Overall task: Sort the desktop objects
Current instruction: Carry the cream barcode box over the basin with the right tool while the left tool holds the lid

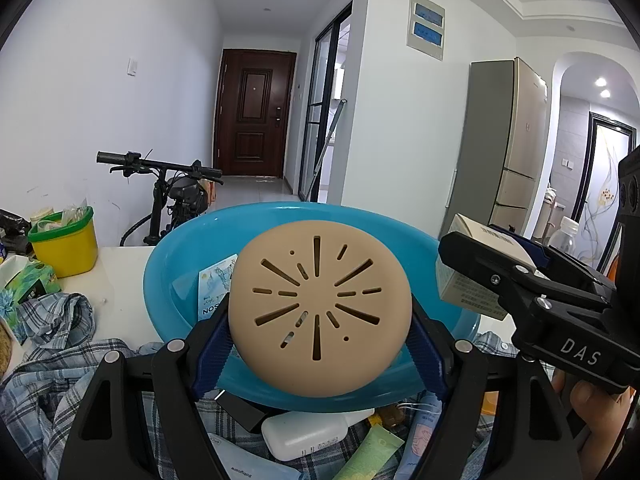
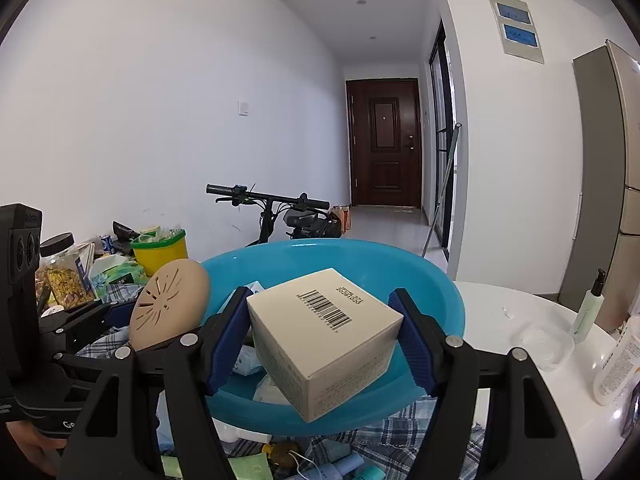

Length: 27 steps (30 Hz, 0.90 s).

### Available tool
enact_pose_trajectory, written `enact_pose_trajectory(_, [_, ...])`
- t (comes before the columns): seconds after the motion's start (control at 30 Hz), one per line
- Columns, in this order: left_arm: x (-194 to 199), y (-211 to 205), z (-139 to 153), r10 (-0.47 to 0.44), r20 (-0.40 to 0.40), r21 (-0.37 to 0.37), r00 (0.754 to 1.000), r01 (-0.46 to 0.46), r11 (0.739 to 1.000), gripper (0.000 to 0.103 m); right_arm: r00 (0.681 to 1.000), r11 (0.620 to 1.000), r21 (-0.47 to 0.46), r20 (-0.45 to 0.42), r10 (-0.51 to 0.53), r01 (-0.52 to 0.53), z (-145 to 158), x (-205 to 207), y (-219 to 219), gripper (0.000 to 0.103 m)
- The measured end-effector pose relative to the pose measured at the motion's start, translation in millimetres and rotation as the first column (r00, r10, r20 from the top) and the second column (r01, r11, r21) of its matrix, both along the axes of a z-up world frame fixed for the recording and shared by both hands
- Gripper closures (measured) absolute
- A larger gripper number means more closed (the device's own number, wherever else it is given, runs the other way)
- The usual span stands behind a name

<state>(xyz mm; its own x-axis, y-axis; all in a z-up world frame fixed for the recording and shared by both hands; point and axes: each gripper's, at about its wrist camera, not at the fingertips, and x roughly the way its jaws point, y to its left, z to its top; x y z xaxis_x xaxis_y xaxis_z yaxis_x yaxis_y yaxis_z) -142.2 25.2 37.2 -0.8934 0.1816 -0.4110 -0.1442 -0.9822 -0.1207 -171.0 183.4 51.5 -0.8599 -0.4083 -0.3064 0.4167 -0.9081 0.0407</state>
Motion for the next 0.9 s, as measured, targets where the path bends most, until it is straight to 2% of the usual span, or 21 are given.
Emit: enact_pose_trajectory(0.9, [1.5,-6.2,4.4,0.032,-0.001,0.001,0.999,-0.032,0.999,0.023,1.000,1.000,-0.003,0.001,-0.006,0.006,-0.1,-2.7,2.5,0.034])
